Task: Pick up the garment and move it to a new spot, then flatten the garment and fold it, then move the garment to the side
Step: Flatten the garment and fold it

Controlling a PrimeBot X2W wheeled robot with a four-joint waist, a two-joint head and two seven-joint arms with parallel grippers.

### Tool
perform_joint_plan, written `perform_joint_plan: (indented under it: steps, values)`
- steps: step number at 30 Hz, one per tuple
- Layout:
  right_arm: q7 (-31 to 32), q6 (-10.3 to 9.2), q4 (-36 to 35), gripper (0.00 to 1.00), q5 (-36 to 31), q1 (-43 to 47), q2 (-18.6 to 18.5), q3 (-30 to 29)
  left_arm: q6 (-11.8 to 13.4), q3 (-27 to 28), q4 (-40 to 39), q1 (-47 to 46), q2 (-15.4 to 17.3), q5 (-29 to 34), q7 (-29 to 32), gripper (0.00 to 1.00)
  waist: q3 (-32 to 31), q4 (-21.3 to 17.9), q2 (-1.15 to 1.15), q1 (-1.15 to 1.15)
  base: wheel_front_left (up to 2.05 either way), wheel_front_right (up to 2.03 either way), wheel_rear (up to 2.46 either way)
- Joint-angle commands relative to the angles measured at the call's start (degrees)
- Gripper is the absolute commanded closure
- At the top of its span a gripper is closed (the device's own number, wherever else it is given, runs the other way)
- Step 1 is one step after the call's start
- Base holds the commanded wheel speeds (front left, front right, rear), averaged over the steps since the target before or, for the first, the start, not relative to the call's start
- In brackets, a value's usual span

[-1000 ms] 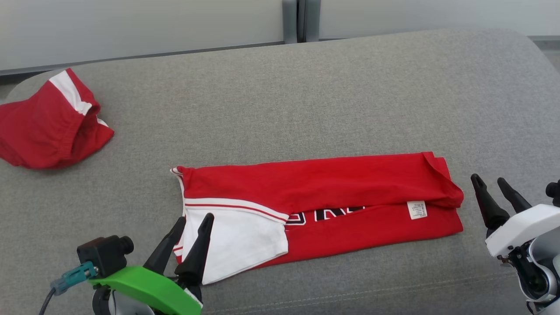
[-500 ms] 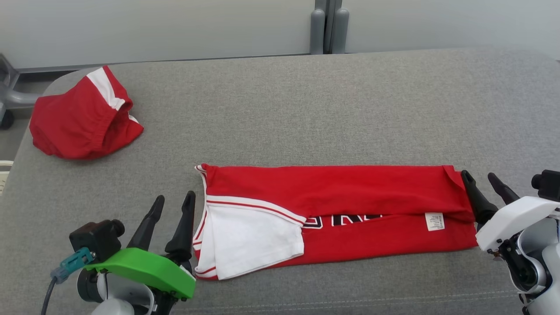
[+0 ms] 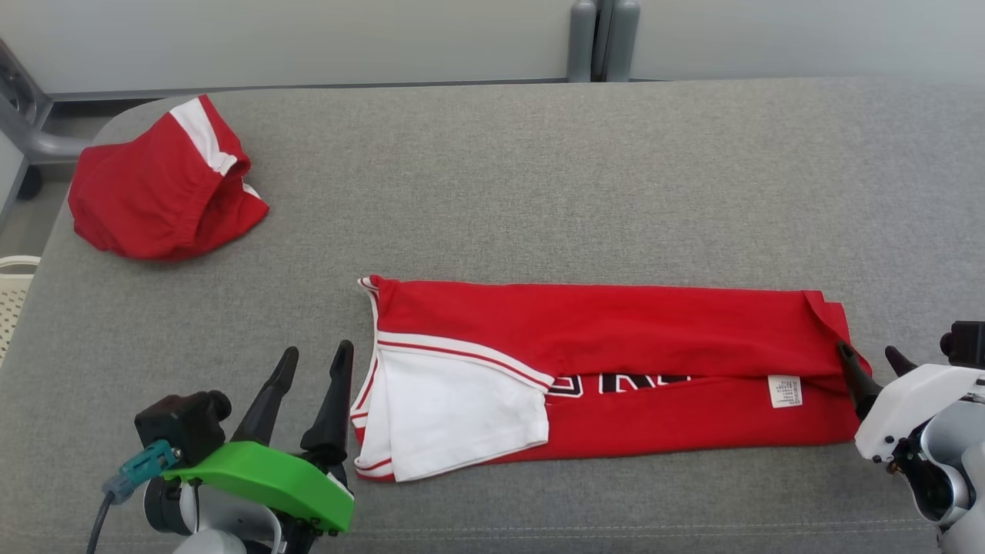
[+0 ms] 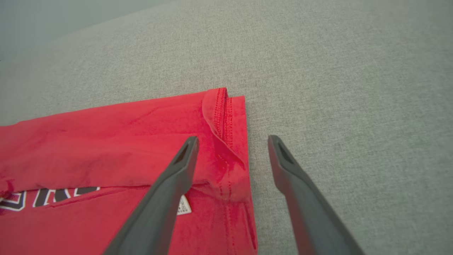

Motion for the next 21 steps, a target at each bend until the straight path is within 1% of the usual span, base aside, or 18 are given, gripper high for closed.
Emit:
perform_joint_plan:
  steps: [1, 11, 21]
  values:
    - [0.2, 0.0, 0.6, 0.0, 0.5, -0.9, -0.1, 0.0, 0.3, -0.1, -0.2, -0.1, 0.0, 0.4, -0.2, 0.0, 0.5, 0.6, 0.0, 0.0, 0.0, 0.0, 0.0]
    - [3.4, 0.0, 10.1, 0.0, 4.4, -5.6, 0.1, 2.6, 0.9, -0.7, -0.3, -1.6, 0.9, 2.0, 0.3, 0.0, 1.8, 3.2, 0.0, 0.0, 0.0, 0.0, 0.0]
    - [6.4, 0.01, 14.0, 0.0, 9.9, -7.1, 0.0, 5.9, 1.3, -0.7, -0.3, -1.5, 1.1, 2.1, 0.3, 0.0, 1.6, 5.5, 0.0, 0.0, 0.0, 0.0, 0.0]
